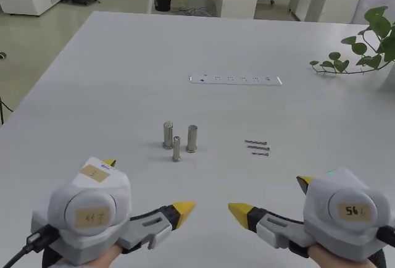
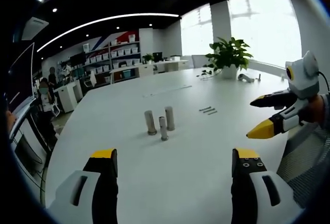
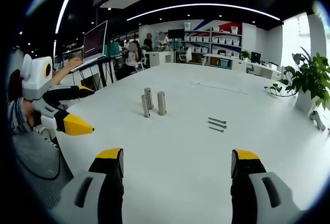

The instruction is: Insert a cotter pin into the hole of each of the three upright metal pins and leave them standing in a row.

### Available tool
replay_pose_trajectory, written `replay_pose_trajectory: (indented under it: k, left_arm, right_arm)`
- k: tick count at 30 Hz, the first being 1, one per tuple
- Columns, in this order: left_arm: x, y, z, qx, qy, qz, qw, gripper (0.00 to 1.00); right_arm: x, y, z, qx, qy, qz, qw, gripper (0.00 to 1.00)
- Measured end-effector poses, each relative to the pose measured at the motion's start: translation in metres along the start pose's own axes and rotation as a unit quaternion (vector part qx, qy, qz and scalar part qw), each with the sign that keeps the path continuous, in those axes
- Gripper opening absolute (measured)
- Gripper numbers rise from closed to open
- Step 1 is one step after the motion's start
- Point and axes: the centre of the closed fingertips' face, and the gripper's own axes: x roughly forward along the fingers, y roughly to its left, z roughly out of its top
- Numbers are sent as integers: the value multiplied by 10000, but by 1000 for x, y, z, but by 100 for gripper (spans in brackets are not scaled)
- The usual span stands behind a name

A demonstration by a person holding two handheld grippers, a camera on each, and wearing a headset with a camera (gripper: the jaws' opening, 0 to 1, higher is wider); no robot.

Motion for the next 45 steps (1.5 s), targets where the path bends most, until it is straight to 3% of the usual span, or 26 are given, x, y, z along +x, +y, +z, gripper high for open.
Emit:
replay_pose_trajectory:
  k: [6,23,31,42,45]
  left_arm:
    - [1,-2,-2,30,56,-35,10000,89]
    - [1,-5,-1,106,43,-71,9999,84]
    - [1,-5,-3,-123,43,-156,9998,82]
    - [12,1,11,4,33,-168,9999,77]
    - [19,3,15,213,49,-182,9996,74]
  right_arm:
    - [1,4,-1,35,15,115,9999,84]
    - [-1,5,1,54,-23,148,9999,80]
    - [-2,0,1,55,-12,51,10000,78]
    - [-1,0,2,42,-18,32,10000,79]
    - [-1,1,2,28,-28,32,10000,79]
